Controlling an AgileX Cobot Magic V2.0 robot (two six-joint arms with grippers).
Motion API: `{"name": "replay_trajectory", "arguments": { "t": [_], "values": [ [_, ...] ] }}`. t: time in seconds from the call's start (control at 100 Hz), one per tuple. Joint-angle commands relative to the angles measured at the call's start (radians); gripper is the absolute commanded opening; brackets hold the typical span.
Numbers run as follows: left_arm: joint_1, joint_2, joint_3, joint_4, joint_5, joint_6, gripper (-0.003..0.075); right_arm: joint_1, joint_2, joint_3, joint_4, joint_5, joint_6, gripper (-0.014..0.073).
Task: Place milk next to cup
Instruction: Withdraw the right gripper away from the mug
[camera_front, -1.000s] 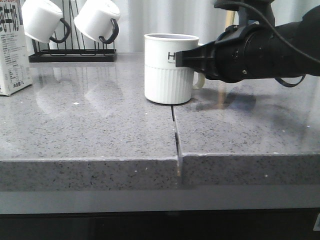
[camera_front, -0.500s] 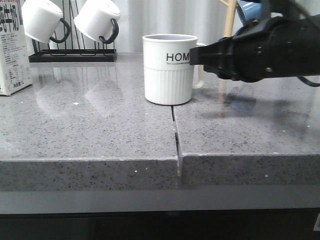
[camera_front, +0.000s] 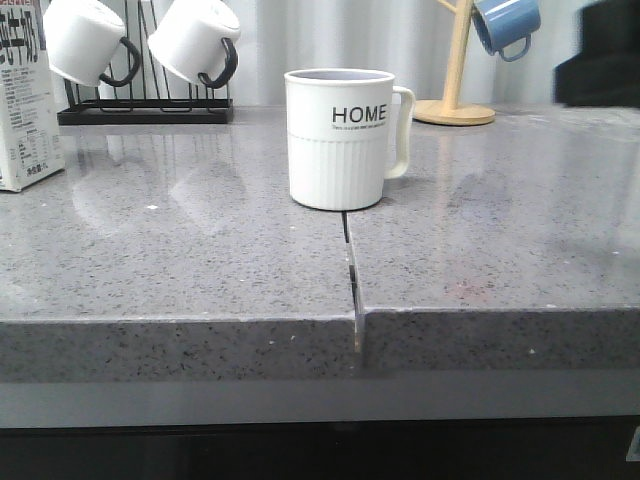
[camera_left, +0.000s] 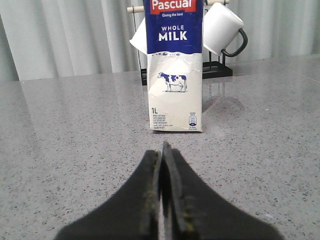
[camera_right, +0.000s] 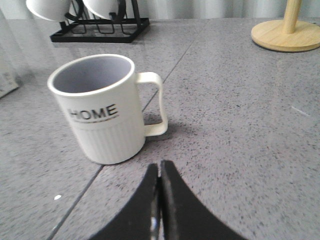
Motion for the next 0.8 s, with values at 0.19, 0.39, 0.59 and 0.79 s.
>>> {"name": "replay_trajectory", "arguments": {
  "t": [0.19, 0.39, 0.59, 0.79],
  "values": [
    [0.001, -0.032, 0.041, -0.006, -0.080, -0.001, -0.0021, 0.001, -0.429, -0.015, -0.001, 0.328, -0.004, -0.0068],
    [0.001, -0.032, 0.041, -0.006, -0.080, -0.001, -0.0021, 0.001, -0.694, -0.015, -0.001, 0.593, -0.004, -0.0068],
    [0.001, -0.032, 0.041, -0.006, -0.086, -0.001, -0.0021, 0.001, -0.866, -0.015, -0.001, 0.742, -0.004, -0.0068],
    [0.001, -0.030, 0.002, -0.038, -0.126, -0.001, -0.0021, 0.001, -0.912, -0.015, -0.001, 0.797, -0.004, -0.0068]
  ]
}}
